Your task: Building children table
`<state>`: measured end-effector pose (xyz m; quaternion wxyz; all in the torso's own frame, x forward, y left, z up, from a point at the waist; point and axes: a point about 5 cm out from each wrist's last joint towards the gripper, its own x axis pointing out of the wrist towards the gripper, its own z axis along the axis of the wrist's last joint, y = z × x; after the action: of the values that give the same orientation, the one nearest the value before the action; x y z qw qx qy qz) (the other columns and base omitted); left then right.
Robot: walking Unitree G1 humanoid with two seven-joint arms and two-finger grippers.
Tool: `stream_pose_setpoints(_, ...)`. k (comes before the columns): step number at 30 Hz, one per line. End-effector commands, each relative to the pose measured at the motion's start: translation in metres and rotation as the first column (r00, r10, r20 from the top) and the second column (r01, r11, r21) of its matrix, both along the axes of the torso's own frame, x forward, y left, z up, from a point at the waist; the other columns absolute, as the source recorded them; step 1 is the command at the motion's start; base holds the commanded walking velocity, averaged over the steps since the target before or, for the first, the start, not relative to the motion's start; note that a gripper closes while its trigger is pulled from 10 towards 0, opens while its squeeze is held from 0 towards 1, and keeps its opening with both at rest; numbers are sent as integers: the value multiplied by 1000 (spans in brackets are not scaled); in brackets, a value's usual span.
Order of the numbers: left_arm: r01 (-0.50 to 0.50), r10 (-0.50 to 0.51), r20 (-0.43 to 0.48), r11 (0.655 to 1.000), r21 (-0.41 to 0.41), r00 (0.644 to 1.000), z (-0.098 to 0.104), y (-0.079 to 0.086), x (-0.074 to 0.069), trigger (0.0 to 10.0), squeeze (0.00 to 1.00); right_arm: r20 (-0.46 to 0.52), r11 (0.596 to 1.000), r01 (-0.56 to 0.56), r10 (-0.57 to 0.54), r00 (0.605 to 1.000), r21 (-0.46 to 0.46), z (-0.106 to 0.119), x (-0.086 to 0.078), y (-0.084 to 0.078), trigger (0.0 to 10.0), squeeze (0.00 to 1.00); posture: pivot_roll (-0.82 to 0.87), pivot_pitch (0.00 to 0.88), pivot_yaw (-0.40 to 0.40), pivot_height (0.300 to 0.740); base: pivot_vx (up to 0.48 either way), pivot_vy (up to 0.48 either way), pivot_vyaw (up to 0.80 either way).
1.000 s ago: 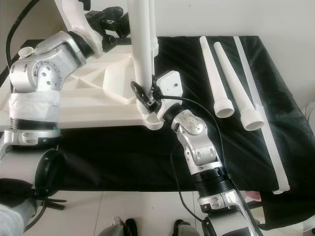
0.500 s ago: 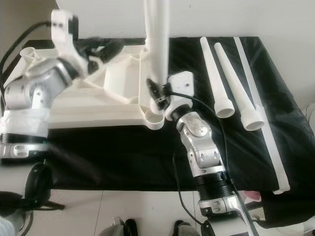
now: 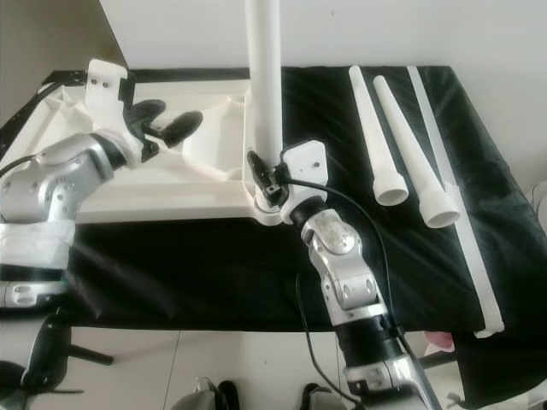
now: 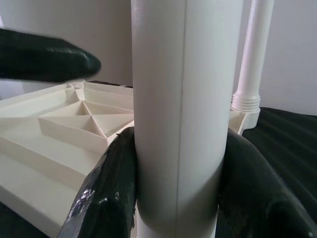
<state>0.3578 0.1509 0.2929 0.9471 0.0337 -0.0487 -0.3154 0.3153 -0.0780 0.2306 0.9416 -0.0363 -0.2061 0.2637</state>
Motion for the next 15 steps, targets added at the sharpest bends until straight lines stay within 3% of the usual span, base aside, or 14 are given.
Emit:
stream_pose_setpoints(1,67,-68,4,997,40,998,1,-1,-5,10000,0,16,1000,-24,24,1000,0,-1,-4,3,10000,0,-70,182,78,740,0,0,0)
stream_pose_setpoints(6,52,-52,-8,997,50,999,-3,5,-7,10000,0,-12,1000,3,-3,1000,-19,-16,0,-5,10000,0,-71,185,76,740,0,0,0)
stream_pose_setpoints(15,26,-26,-3,999,46,1000,0,11,-9,10000,0,0,999,2,-2,1000,-55,-19,9,-4,10000,0,-57,189,77,740,0,0,0)
